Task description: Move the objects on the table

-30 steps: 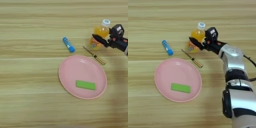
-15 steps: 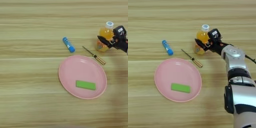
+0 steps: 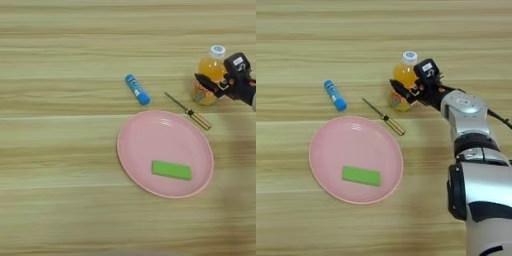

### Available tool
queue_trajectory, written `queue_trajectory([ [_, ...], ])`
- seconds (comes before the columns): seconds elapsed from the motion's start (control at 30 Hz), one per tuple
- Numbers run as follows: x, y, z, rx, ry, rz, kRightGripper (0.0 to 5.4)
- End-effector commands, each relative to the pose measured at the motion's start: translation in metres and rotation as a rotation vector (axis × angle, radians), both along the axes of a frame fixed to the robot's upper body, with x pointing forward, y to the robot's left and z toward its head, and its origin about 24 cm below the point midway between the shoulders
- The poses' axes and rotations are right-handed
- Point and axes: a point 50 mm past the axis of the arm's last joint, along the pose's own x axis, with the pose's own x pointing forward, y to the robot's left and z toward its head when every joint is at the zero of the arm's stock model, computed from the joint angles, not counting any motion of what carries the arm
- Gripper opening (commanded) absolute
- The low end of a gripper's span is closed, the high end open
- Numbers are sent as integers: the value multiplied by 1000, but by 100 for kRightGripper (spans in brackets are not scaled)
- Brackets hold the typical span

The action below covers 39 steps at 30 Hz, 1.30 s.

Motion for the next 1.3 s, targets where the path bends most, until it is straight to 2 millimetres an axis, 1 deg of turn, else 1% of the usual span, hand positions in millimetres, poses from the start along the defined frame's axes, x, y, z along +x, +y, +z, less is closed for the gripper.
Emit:
queue_trajectory([
  [0.03, 16, -3, 51, -38, -171, -9, 353],
  [0.2, 16, -3, 49, -36, -165, -10, 353],
  [0.23, 16, -3, 49, -36, -164, -10, 390],
  [0.3, 16, -3, 49, -35, -164, -11, 402],
  [0.57, 17, -4, 50, -32, -171, -21, 491],
  [0.73, 17, -4, 53, -28, -181, -27, 537],
  [1.1, 17, -5, 55, -20, -194, -30, 537],
  [1.3, 19, -8, 63, -2, -237, -66, 537],
])
